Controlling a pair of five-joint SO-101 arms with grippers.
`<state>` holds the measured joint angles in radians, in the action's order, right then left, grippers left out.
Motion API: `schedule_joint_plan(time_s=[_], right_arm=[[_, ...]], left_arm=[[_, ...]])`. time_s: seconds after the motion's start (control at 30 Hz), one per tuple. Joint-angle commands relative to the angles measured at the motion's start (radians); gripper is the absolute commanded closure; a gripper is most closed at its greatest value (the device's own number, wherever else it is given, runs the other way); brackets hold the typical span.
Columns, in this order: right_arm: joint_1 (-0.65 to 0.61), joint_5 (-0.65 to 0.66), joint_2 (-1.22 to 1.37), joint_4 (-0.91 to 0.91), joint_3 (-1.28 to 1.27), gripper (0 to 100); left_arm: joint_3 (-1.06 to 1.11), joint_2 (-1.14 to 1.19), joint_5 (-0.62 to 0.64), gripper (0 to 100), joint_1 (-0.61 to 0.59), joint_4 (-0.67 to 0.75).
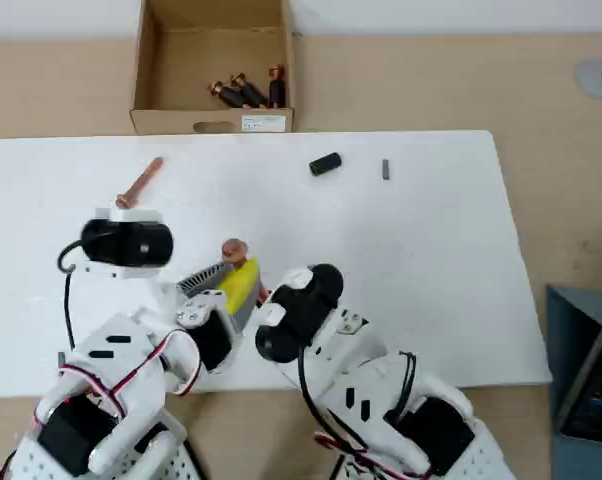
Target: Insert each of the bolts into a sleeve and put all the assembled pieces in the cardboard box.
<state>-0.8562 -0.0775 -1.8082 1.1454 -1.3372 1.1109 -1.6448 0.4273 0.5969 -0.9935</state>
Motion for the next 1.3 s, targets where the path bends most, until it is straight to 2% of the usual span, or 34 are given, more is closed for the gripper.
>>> schedule_joint_plan(time_s=[0.0,0.1,0.33,0.5,0.57,0.7,0.77,1.13,1.27], right_arm=[[0.008,0.008,-0.085,-0.031,0.007,98.9],[0.008,0.008,-0.085,-0.031,0.007,98.9],[0.012,0.008,-0.085,-0.031,0.007,98.9],[0.012,0.006,-0.085,-0.031,0.004,98.9],[0.012,0.008,-0.085,-0.031,0.004,98.9],[0.012,0.008,-0.085,-0.031,0.004,98.9],[0.012,0.008,-0.085,-0.031,0.004,98.9],[0.013,0.005,-0.085,-0.029,0.004,98.9],[0.03,0.003,-0.085,-0.026,0.01,98.9]], left_arm=[[0.028,-0.001,0.0,100,0.046,-0.005],[0.041,-0.001,-0.002,100,0.057,-0.008],[0.043,-0.001,-0.058,100,0.091,-0.13],[0.043,-0.001,-0.074,100,0.084,-0.138],[0.041,-0.001,-0.069,96,0.077,-0.133],[0.032,-0.001,-0.069,83,0.017,-0.133],[0.012,-0.001,-0.072,81,-0.014,-0.138],[-0.143,0.007,-0.074,81,-0.118,-0.14],[-0.146,-0.001,-0.166,93,-0.226,-0.133]])
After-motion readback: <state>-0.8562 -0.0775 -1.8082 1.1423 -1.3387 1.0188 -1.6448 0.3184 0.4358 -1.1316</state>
